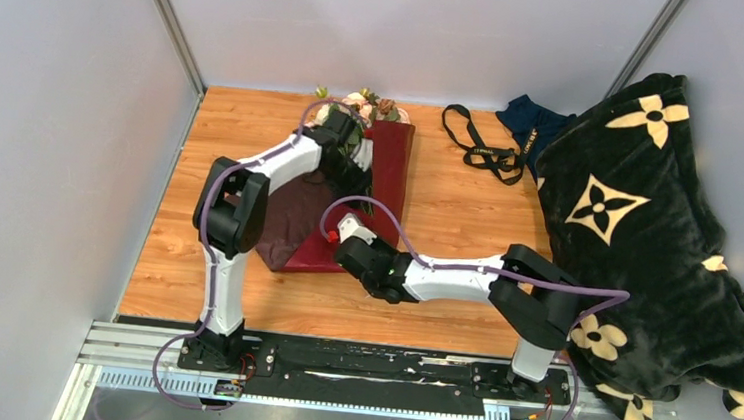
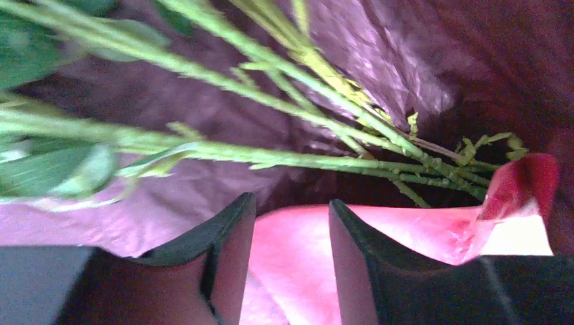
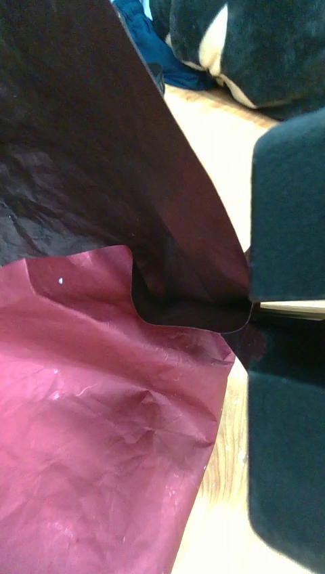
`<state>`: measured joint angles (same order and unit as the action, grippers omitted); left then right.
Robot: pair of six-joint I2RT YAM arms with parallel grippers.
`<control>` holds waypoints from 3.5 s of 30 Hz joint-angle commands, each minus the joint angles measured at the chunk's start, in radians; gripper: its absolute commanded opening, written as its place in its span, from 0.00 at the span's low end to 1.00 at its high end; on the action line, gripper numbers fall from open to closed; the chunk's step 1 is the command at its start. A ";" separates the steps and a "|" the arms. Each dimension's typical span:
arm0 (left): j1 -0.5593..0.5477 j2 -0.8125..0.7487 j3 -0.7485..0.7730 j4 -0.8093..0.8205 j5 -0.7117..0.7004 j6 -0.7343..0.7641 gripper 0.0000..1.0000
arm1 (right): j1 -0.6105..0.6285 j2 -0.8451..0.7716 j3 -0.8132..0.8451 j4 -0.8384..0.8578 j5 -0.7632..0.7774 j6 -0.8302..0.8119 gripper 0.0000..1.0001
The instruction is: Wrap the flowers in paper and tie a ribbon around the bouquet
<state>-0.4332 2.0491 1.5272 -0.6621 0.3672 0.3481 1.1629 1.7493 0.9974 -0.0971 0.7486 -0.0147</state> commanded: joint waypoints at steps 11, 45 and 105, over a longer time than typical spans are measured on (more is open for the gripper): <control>0.422 -0.362 -0.086 0.102 0.611 -0.443 0.89 | 0.074 0.175 0.109 0.009 0.062 -0.271 0.00; 0.303 -0.232 -0.382 0.391 0.506 -0.697 0.00 | 0.084 0.163 0.075 0.082 0.043 -0.407 0.00; 0.354 -0.180 -0.397 0.216 0.190 -0.419 0.00 | -0.583 -0.179 -0.120 0.161 -1.253 0.633 0.61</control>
<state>-0.0845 1.9038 1.1458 -0.4572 0.6083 -0.0990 0.6655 1.4918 0.7879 -0.0490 -0.4484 0.4923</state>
